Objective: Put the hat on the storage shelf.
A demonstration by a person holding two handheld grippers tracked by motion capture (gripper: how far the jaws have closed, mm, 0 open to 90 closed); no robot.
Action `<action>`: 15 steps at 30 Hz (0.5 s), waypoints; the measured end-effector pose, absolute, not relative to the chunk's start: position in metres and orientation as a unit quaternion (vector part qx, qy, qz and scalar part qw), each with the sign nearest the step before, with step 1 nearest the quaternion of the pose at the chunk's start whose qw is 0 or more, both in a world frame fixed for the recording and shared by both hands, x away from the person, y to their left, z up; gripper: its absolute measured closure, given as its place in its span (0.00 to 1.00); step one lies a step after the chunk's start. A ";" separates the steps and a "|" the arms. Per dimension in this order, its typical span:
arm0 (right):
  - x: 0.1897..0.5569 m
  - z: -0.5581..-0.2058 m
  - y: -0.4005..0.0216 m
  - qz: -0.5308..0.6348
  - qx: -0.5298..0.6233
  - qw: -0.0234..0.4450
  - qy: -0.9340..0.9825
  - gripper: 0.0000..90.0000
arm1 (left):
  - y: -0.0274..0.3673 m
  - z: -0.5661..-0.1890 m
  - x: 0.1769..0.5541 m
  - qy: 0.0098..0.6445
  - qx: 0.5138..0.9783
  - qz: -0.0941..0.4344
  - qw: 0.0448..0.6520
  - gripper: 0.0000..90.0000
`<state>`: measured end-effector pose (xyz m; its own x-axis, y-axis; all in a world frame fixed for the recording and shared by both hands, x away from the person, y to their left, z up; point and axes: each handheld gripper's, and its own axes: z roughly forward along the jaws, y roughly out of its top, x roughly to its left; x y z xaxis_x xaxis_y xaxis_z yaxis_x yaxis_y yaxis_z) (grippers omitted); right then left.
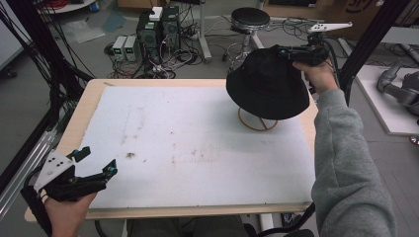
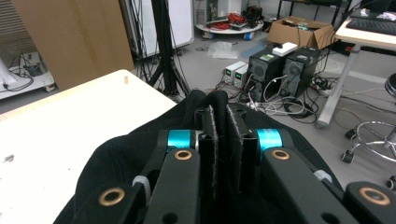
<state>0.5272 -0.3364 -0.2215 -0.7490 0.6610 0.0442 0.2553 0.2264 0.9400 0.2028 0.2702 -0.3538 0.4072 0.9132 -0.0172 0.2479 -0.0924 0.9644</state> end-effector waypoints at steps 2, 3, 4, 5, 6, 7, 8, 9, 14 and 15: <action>0.527 -0.222 -0.336 0.544 0.305 0.187 0.759 0.92 | 0.270 -0.354 0.203 0.437 0.665 0.324 0.512 0.12; 0.526 -0.222 -0.336 0.543 0.306 0.188 0.759 0.90 | 0.269 -0.354 0.203 0.437 0.665 0.324 0.512 0.12; 0.526 -0.222 -0.336 0.543 0.306 0.187 0.760 0.87 | 0.269 -0.354 0.203 0.435 0.666 0.324 0.512 0.12; 0.526 -0.222 -0.335 0.540 0.307 0.187 0.761 0.83 | 0.269 -0.354 0.203 0.435 0.666 0.323 0.512 0.12; 0.526 -0.222 -0.334 0.538 0.308 0.186 0.762 0.79 | 0.269 -0.354 0.203 0.435 0.666 0.323 0.512 0.12; 0.526 -0.222 -0.334 0.538 0.308 0.186 0.762 0.79 | 0.269 -0.354 0.203 0.435 0.666 0.323 0.512 0.12; 0.525 -0.222 -0.333 0.534 0.310 0.189 0.764 0.76 | 0.268 -0.354 0.203 0.434 0.667 0.323 0.513 0.12; 0.524 -0.222 -0.333 0.532 0.314 0.197 0.761 0.69 | 0.268 -0.354 0.203 0.434 0.666 0.323 0.513 0.12; 0.519 -0.218 -0.333 0.535 0.325 0.201 0.754 0.44 | 0.267 -0.353 0.204 0.431 0.667 0.323 0.515 0.12; 0.519 -0.218 -0.333 0.534 0.328 0.204 0.752 0.40 | 0.267 -0.353 0.204 0.430 0.667 0.323 0.515 0.12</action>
<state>0.5186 -0.3334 -0.2178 -0.7014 0.7114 0.0440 0.2752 0.2135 0.9374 0.2044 0.2667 -0.3528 0.4213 0.9068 -0.0135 0.2419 -0.0980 0.9654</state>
